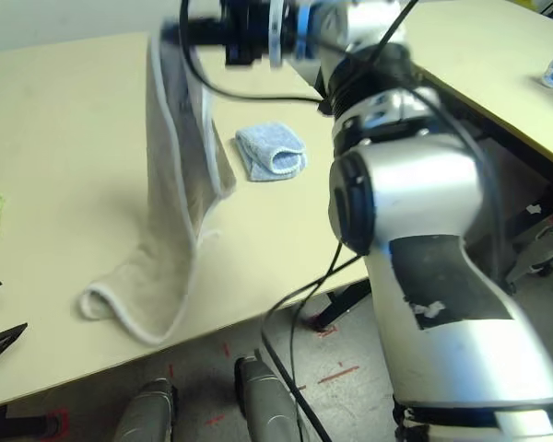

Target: Fold the towel and set it aside.

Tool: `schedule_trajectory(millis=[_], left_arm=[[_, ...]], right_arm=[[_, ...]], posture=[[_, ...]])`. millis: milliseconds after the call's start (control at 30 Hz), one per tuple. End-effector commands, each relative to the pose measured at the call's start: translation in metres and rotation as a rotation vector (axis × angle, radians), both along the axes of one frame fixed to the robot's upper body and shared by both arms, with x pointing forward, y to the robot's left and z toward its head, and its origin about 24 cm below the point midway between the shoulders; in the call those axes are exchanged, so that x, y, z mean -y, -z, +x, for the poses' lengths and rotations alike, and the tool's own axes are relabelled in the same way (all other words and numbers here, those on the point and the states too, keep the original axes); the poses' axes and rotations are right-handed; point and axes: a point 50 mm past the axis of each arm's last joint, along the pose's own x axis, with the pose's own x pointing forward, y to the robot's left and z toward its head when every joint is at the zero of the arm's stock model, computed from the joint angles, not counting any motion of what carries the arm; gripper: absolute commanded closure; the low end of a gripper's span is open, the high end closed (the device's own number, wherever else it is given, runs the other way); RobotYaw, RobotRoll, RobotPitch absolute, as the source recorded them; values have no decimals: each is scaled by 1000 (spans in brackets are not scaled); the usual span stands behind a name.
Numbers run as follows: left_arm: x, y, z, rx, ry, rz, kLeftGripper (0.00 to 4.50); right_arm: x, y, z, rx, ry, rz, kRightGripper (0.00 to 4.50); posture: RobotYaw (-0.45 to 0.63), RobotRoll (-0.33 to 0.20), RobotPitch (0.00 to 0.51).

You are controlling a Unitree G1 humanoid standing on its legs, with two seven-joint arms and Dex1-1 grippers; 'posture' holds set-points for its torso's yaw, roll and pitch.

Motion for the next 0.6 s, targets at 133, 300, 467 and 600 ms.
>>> schedule_trajectory(millis=[133,300,467,600], left_arm=[[29,-7,13,9,99,126,0],[84,-14,30,121,316,335,0],[111,-16,39,212,477,487,0],[127,-15,44,252,586,574,0]], right_arm=[[-1,-6,5,-39,113,157,4446],[16,-8,12,-75,231,245,4446],[22,-4,16,-93,282,261,4446],[23,1,18,-99,302,259,4446]], posture=[[-35,0,157],[-36,0,157],[-40,0,164],[-42,0,165]])
